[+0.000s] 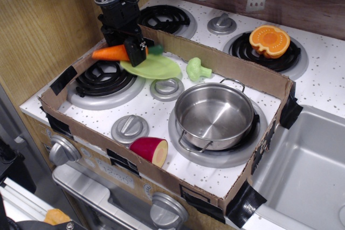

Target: Put carrot on plate

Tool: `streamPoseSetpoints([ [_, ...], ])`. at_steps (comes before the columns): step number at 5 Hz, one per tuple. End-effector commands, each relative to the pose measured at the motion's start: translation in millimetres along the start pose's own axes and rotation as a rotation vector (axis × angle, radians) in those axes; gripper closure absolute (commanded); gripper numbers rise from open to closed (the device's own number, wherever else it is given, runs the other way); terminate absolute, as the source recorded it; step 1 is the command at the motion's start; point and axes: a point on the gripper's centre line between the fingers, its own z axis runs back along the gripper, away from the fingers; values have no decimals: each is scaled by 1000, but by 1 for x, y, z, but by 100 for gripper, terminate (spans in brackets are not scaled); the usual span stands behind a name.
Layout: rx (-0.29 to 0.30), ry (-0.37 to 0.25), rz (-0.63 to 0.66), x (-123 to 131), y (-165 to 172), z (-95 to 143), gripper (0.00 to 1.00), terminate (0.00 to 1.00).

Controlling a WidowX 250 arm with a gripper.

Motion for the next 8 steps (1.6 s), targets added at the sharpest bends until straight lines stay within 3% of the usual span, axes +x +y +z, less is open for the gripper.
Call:
streamPoseSetpoints([
  [1, 96, -36, -53, 10, -4, 26, 0, 0],
  [2, 182, 10, -57, 17, -17, 53, 0, 0],
  [4, 282, 83, -80, 29, -47, 102, 0, 0],
  [6, 302, 108, -30, 42, -83, 124, 0, 0],
  [8, 302, 108, -30, 42, -83, 124, 0, 0],
])
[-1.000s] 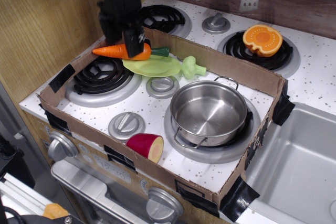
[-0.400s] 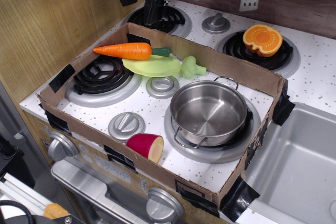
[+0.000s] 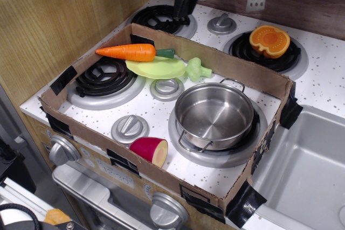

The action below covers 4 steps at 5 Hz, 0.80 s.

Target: Put carrot on plate

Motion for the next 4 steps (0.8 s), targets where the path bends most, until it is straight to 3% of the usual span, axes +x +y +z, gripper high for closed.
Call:
streamPoseSetpoints([
  [1, 34, -72, 24, -1, 6, 24, 0, 0],
  [3, 34, -72, 24, -1, 6, 24, 0, 0],
  [4, 34, -72, 24, -1, 6, 24, 0, 100],
])
